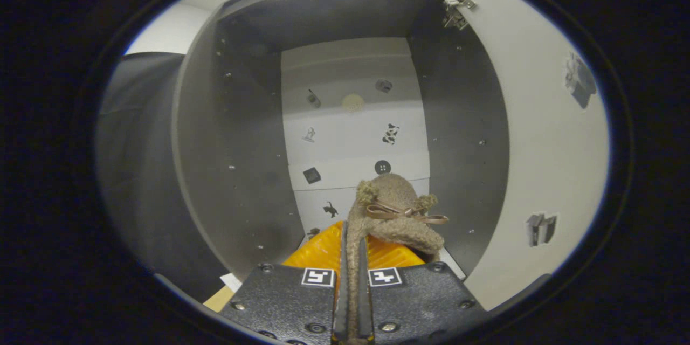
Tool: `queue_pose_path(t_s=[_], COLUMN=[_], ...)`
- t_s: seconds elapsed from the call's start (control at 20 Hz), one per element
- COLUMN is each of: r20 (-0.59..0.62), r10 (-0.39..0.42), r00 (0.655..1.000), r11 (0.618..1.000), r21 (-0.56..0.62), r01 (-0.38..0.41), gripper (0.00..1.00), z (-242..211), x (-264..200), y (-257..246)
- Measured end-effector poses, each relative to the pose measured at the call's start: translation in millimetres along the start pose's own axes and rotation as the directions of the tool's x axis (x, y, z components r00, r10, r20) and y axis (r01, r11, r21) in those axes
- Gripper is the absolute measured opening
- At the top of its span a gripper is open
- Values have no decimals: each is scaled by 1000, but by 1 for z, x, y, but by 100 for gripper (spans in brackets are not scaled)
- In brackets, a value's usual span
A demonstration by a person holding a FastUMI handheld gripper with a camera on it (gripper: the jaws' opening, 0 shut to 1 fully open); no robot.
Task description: Open the shoe cabinet door, grab the shoes and put them into the shoe cabinet, then close the shoe cabinet door.
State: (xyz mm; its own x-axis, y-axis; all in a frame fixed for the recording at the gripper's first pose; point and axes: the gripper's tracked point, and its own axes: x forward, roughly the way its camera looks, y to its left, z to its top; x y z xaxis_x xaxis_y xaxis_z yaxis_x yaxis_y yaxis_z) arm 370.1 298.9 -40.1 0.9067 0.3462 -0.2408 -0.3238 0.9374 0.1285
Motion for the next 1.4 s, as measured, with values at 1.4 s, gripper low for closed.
queue_pose_path(t_s=[1.4], r20=[-119], r10=[-31], r00=[992], r11=[999], r21=[-32], r01=[27], gripper=[14], z=[-109], x=[145], y=[-30])
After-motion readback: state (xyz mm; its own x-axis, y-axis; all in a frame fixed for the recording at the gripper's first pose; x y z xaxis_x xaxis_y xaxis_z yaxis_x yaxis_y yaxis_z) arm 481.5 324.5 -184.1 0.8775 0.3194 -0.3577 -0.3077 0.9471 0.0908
